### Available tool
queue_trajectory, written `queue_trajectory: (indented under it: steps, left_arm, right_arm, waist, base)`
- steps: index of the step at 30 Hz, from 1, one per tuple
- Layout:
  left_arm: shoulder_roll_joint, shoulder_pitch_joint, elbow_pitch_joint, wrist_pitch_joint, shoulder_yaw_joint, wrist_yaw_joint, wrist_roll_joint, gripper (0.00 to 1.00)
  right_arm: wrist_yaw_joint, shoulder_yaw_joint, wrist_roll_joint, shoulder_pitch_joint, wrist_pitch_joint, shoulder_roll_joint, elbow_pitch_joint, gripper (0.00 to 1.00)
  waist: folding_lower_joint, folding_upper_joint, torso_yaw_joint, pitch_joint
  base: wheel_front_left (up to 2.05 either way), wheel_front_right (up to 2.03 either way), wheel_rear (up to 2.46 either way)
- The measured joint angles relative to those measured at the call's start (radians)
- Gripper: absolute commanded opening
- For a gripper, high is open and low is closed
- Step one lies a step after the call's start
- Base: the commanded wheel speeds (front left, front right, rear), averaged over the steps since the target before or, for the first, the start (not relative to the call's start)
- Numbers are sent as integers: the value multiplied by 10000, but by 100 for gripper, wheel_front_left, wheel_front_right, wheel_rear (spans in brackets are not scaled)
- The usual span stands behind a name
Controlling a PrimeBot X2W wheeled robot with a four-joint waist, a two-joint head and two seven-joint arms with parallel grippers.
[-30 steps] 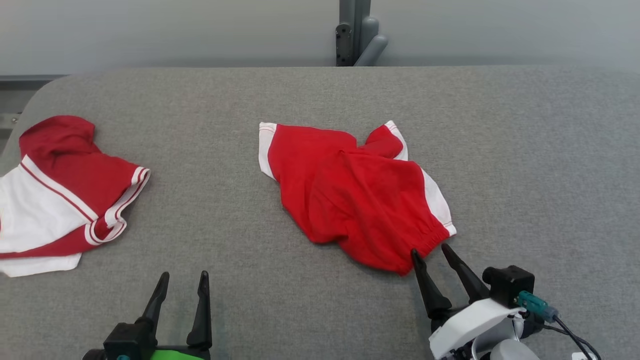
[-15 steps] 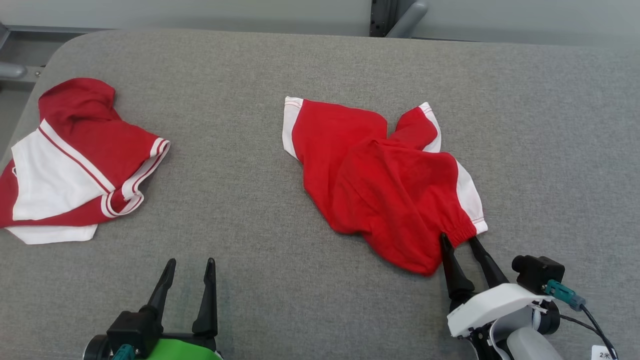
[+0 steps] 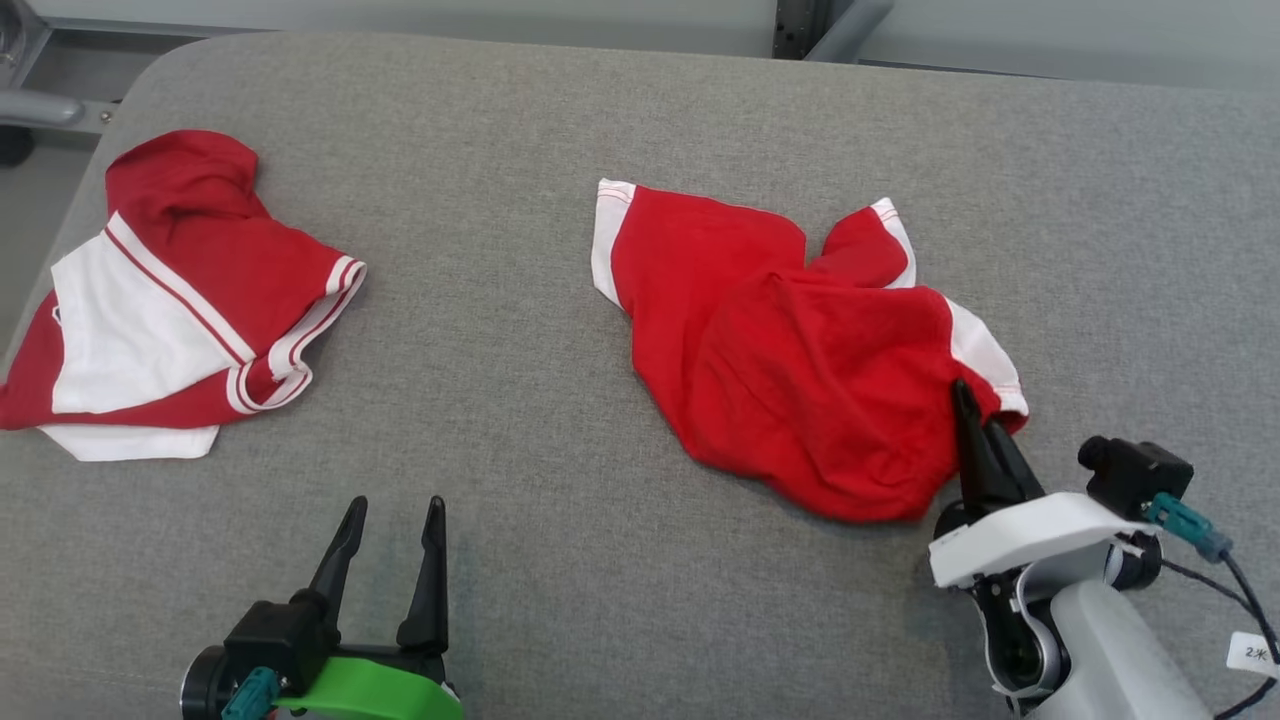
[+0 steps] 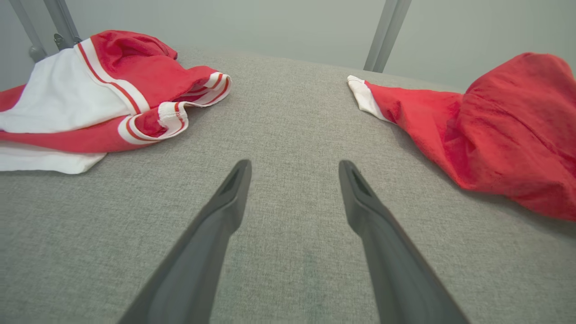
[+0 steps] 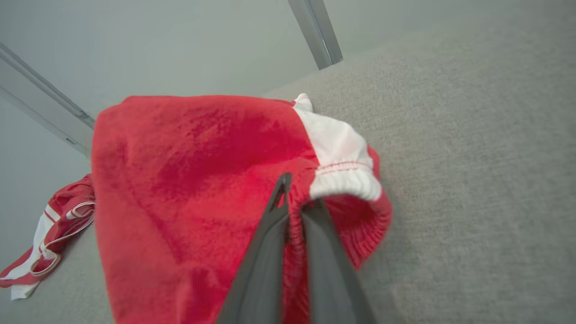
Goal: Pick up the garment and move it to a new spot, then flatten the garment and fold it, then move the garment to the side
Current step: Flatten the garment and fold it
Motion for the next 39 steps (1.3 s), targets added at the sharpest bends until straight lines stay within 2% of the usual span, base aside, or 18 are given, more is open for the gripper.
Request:
queue_trajectory:
  steps: [3, 7, 13, 16, 20, 26, 31, 36, 39]
  left_arm:
    - [0, -46, 38, 0, -84, -4, -17, 100]
    - [2, -54, 84, 2, -167, -10, -92, 100]
    - [0, -12, 316, 0, -330, -15, -151, 100]
    - [-2, 43, 431, 0, -412, -31, -184, 100]
    - [0, 201, 600, 0, -466, -44, -201, 100]
    - [-2, 232, 665, 0, -535, -46, -253, 100]
    - [-2, 212, 596, 0, -512, -48, -176, 100]
    - [-2, 163, 464, 0, -449, -61, -102, 100]
    - [-2, 156, 462, 0, -374, -61, -102, 100]
  right_arm:
    - [-2, 203, -265, -379, 0, -291, -451, 0]
    - [-2, 1158, -368, -1407, 0, -573, -1237, 0]
    - [-2, 3534, -328, -3532, 0, -846, -2633, 0]
    - [0, 5043, -205, -4484, -2, -1108, -3170, 0]
    - [4, 7058, 667, -4778, -2, -1595, -2945, 0]
    - [4, 9409, 2151, -3979, 0, -2953, -1515, 0]
    - [4, 9831, 3143, -3042, 0, -3902, -725, 0]
    - [2, 8525, 3388, -2110, 0, -4567, -257, 0]
    - [2, 7323, 3064, -1676, 2, -4640, -15, 0]
  waist:
    - [0, 0, 158, -32]
    - [0, 0, 339, -141]
    - [0, 0, 526, -437]
    - [0, 0, 629, -583]
    - [0, 0, 738, -737]
    - [0, 0, 685, -761]
    - [0, 0, 417, -764]
    - [0, 0, 49, -832]
    - [0, 0, -162, -908]
  base:
    - [0, 0, 0]
    - [0, 0, 0]
    - [0, 0, 0]
    - [0, 0, 0]
    - [0, 0, 0]
    - [0, 0, 0]
    - [0, 0, 0]
    - [0, 0, 0]
    - [0, 0, 0]
